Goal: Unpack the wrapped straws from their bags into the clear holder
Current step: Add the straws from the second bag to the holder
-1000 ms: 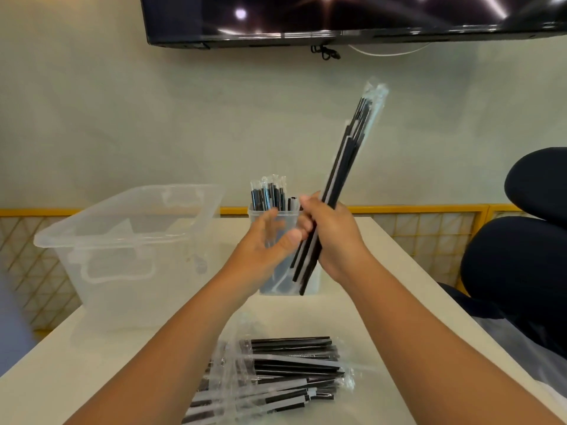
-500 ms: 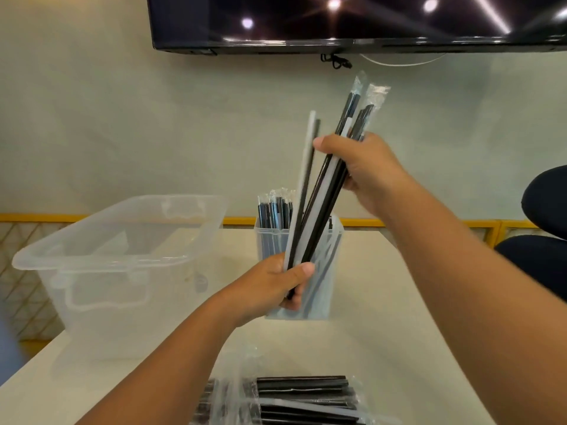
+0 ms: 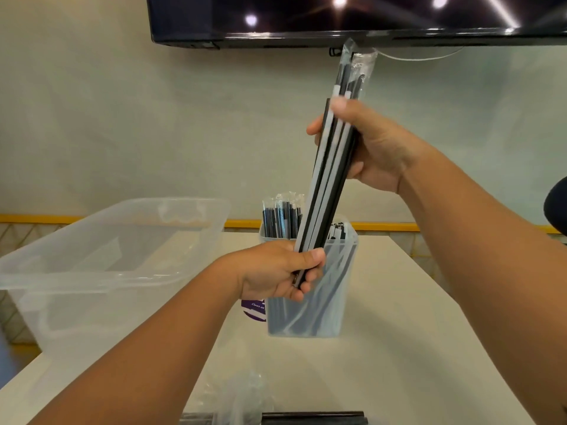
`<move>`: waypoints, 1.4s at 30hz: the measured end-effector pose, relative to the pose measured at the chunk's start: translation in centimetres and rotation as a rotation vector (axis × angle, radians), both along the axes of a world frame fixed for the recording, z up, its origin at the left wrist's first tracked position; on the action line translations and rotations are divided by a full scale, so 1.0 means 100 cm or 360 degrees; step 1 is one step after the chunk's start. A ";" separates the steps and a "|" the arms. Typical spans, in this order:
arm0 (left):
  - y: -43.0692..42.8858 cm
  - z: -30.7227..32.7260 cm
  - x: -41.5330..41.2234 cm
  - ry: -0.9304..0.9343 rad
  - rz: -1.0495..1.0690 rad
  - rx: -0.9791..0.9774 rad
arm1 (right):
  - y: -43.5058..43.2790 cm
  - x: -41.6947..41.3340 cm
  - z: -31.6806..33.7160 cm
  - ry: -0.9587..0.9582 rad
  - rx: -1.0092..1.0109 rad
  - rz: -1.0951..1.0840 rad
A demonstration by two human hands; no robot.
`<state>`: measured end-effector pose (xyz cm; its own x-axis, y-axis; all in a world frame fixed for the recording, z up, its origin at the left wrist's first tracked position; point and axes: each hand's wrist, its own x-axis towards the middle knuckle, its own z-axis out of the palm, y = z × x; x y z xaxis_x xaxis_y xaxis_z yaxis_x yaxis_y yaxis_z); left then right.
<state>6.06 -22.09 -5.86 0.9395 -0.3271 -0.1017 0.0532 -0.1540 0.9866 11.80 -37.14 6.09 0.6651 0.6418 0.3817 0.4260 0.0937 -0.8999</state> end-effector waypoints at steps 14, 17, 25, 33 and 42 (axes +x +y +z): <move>0.012 0.002 0.010 0.0021 0.0119 -0.0099 | 0.022 0.008 0.005 -0.0234 0.0051 -0.0442; 0.012 -0.001 0.015 -0.0220 0.0541 -0.0098 | 0.020 0.019 0.011 -0.0244 0.0267 -0.0652; 0.031 -0.011 0.016 -0.1094 0.1210 0.0962 | 0.016 0.042 -0.002 -0.0391 0.0185 -0.1027; 0.035 -0.025 0.024 -0.1035 0.1108 0.1338 | 0.044 0.062 -0.072 -0.0235 -0.0943 -0.0780; 0.038 -0.028 0.029 -0.1065 0.1092 0.1262 | 0.038 0.071 -0.079 -0.0405 -0.1038 -0.0716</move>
<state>8.95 -18.24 -8.67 0.8354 0.1846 0.5178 -0.1193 -0.8586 0.4986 18.92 -33.32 -1.77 0.8545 0.4800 0.1986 0.4961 -0.6410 -0.5856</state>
